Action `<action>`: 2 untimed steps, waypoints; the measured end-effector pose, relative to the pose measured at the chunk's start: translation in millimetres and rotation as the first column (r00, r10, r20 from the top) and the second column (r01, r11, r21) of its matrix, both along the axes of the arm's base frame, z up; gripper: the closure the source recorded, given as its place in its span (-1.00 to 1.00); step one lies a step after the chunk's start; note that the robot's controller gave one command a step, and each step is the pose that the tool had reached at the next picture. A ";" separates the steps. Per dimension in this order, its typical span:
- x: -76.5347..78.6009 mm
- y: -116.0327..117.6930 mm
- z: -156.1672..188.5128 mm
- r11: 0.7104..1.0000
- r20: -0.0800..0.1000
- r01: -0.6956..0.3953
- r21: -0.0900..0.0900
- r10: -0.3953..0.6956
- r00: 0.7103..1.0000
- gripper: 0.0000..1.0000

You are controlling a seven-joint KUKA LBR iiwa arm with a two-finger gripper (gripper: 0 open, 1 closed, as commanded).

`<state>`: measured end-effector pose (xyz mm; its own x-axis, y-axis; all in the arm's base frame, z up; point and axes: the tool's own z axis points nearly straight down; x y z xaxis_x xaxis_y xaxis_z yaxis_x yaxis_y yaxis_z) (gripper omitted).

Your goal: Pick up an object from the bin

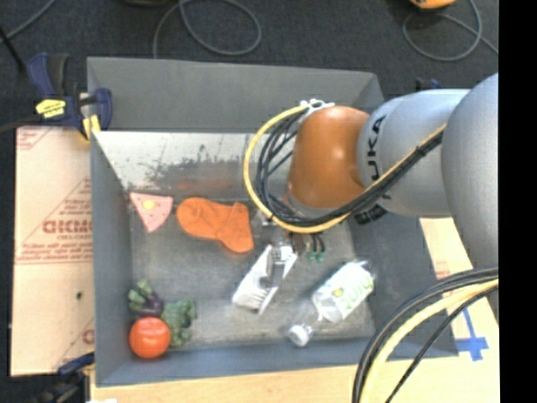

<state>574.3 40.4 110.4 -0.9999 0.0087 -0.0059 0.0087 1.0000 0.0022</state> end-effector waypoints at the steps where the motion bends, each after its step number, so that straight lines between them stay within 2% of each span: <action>1: -3.0 -4.6 23.0 0.990 -0.006 -0.140 -0.001 0.140 0.990 -1.00; 2: -0.4 -16.1 20.6 0.974 0.009 -0.226 -0.004 0.226 0.974 -1.00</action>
Offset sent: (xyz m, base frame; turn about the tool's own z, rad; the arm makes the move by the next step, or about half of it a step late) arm -0.0070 -0.0363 -0.0359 0.2161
